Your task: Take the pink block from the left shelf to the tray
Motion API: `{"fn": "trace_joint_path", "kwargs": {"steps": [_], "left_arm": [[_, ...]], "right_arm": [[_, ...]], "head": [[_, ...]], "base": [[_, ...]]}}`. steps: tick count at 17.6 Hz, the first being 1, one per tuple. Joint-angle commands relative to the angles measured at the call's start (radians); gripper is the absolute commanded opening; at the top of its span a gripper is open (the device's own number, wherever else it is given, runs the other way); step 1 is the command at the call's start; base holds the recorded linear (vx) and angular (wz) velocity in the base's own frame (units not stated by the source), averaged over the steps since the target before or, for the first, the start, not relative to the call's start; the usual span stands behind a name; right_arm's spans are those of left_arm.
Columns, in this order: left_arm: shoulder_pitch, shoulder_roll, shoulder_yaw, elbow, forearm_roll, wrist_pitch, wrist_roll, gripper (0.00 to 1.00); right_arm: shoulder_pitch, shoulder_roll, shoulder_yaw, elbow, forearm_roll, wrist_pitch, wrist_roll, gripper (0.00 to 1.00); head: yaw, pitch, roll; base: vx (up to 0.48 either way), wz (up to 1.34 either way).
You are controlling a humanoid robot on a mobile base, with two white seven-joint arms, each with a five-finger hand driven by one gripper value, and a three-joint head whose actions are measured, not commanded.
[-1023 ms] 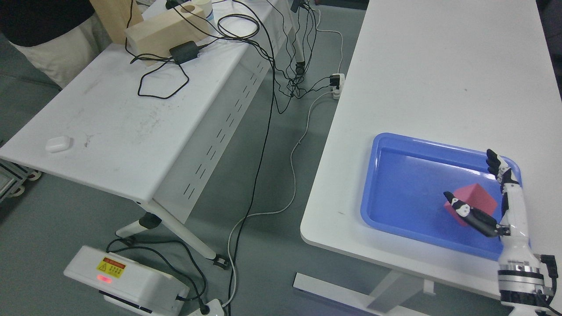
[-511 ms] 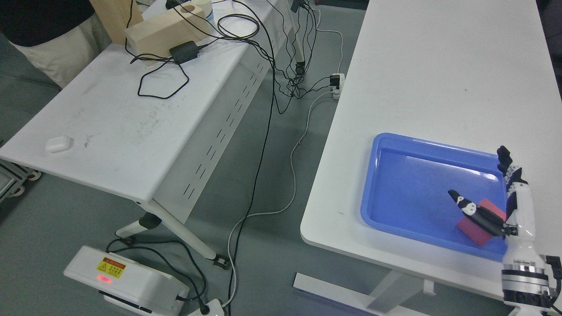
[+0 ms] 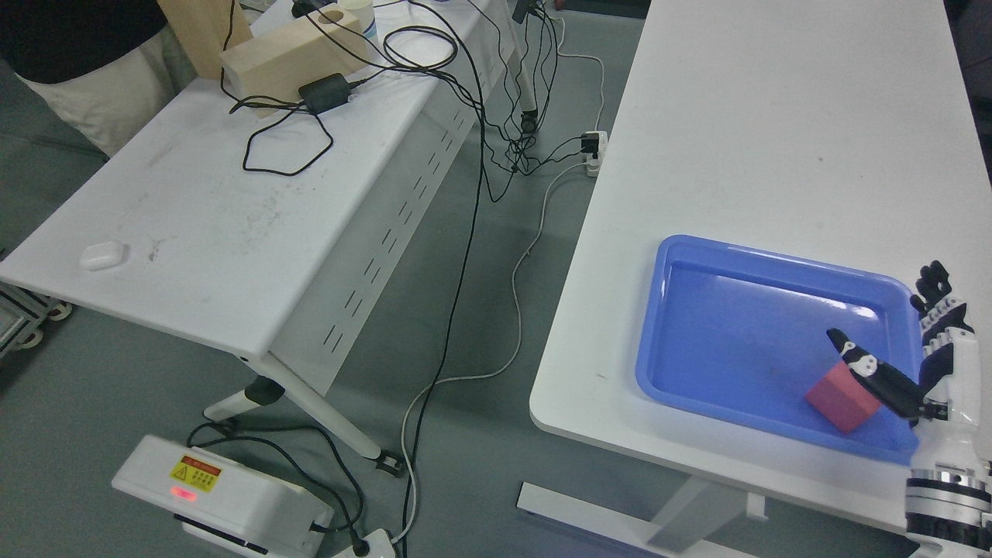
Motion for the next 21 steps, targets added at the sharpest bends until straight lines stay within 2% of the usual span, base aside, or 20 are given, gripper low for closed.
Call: {"fn": "trace_joint_path", "kwargs": {"steps": [1,4,8,12,21], "left_arm": [[0.009,0.017,0.000,0.000,-0.002,0.000,0.000,1.00],[0.009,0.017,0.000,0.000,-0.002,0.000,0.000,1.00],[0.009,0.017,0.000,0.000,-0.002,0.000,0.000,1.00],[0.009,0.017,0.000,0.000,-0.002,0.000,0.000,1.00],[0.009,0.017,0.000,0.000,-0.002,0.000,0.000,1.00]], "right_arm": [[0.000,-0.017,-0.042,-0.003,-0.046,0.026,0.001,1.00],[0.000,-0.017,-0.047,-0.001,-0.049,0.033,0.001,1.00],[0.000,-0.017,-0.047,0.009,-0.050,0.103,0.001,1.00],[-0.015,-0.017,-0.036,0.055,-0.049,0.108,0.006,1.00],[-0.028,-0.017,0.146,0.132,-0.050,0.105,-0.027,1.00]], "head": [[0.0000,0.000,0.000],[0.0000,0.000,0.000],[0.0000,0.000,0.000],[0.0000,0.000,0.000],[0.0000,0.000,0.000]], "base": [[-0.022,-0.03],[-0.039,-0.04],[-0.075,-0.07],[-0.141,-0.08],[-0.165,-0.29]]}}
